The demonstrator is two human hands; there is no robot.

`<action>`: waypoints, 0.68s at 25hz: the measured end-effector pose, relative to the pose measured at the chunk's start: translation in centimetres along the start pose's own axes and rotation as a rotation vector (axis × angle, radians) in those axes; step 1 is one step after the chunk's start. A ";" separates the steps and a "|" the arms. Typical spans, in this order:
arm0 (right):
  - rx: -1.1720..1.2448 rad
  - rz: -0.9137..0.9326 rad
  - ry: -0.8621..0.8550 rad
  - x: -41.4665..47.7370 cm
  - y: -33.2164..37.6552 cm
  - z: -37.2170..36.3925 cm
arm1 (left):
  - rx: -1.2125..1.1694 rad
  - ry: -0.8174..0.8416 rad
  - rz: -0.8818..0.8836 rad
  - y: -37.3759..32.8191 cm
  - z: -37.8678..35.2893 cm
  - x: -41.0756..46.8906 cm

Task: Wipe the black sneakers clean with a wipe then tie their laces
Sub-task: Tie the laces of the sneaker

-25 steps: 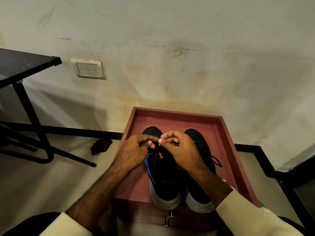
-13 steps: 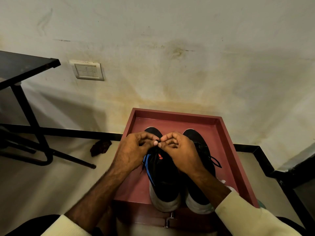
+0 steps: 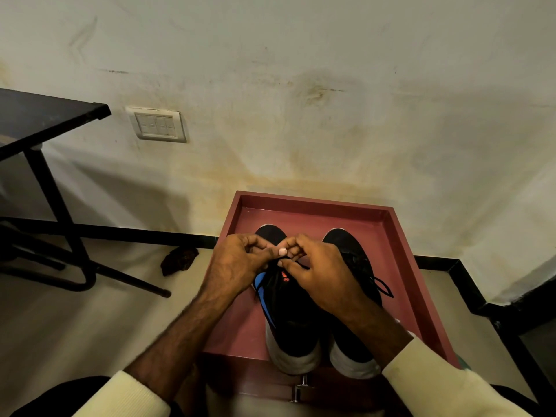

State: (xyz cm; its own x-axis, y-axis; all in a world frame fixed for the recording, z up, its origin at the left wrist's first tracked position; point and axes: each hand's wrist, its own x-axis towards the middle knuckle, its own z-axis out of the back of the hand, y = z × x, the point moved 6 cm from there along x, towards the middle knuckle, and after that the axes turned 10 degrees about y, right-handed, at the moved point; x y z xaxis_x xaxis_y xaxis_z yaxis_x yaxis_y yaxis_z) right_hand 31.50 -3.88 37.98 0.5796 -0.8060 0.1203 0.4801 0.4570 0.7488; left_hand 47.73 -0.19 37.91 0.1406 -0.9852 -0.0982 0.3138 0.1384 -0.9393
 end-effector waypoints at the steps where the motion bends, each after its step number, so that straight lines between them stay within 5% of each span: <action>1: -0.061 -0.005 -0.021 -0.1 0.0 0.2 | -0.001 0.001 -0.006 0.0 0.1 0.1; 4: -0.182 -0.032 0.013 -0.1 -0.1 0.5 | 0.015 0.083 -0.052 -0.5 -0.1 0.3; 10: 0.055 -0.137 0.283 0.2 -1.7 0.0 | 0.039 0.204 -0.074 0.2 -0.5 0.8; 17: -0.034 -0.112 0.103 -0.1 -1.2 1.7 | 0.028 0.228 -0.065 1.0 -0.9 1.2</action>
State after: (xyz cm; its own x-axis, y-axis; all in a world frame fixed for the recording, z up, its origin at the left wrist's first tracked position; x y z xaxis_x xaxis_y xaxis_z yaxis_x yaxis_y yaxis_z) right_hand 29.77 -4.92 38.18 0.5849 -0.8105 -0.0313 0.5667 0.3807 0.7307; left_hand 47.34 -1.34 36.57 -0.0958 -0.9890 -0.1123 0.3415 0.0734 -0.9370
